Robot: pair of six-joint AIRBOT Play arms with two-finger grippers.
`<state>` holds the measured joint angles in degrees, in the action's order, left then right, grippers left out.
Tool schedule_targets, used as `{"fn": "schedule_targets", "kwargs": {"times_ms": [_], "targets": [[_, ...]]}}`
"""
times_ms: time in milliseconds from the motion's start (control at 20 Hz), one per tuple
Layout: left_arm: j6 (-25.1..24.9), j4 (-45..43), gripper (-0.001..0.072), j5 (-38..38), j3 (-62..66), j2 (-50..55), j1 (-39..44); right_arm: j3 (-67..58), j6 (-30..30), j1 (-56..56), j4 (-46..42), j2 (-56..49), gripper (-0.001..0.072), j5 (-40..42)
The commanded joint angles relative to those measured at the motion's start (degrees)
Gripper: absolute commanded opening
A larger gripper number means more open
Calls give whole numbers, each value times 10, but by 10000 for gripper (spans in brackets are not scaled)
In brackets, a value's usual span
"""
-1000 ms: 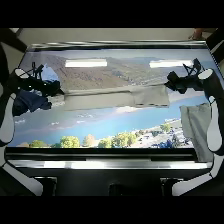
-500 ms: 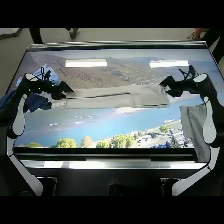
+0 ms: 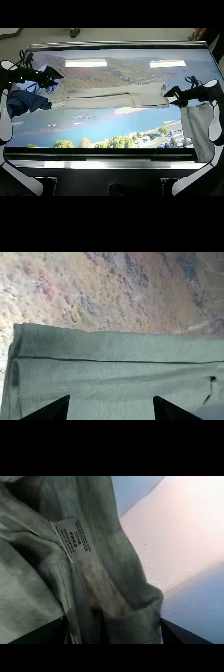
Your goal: Fold the shirts.
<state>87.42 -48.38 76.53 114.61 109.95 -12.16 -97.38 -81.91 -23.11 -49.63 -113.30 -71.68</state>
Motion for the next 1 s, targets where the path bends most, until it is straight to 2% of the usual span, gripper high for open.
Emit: {"fn": "schedule_targets", "kwargs": {"times_ms": [0,250,450,500,600,650,700,750,800,850,950], "targets": [[-6,0,631,26,0,-29,1,0,23,-5,73,-23,720,-28],[-6,2,631,28,0,-37,24,0,33,28,73,-31,720,-10],[-7,2,630,33,0,-37,53,0,18,81,70,-32,700,44],[-9,2,630,35,0,-37,61,0,11,91,68,-32,563,49],[-20,2,621,37,0,-37,75,-1,1,100,71,-31,45,41],[-22,2,590,37,0,-37,82,-1,-6,101,72,-25,55,32],[-22,2,589,37,0,-37,89,-1,2,101,72,-15,52,23],[-29,2,531,37,0,-36,99,-1,6,101,72,1,52,12],[-37,2,261,36,-3,-35,114,-1,7,101,72,21,52,1],[-39,2,51,36,-9,-34,132,-1,7,102,72,44,52,-7],[-52,2,33,35,-26,-25,185,-1,8,102,72,98,52,-35]]}}
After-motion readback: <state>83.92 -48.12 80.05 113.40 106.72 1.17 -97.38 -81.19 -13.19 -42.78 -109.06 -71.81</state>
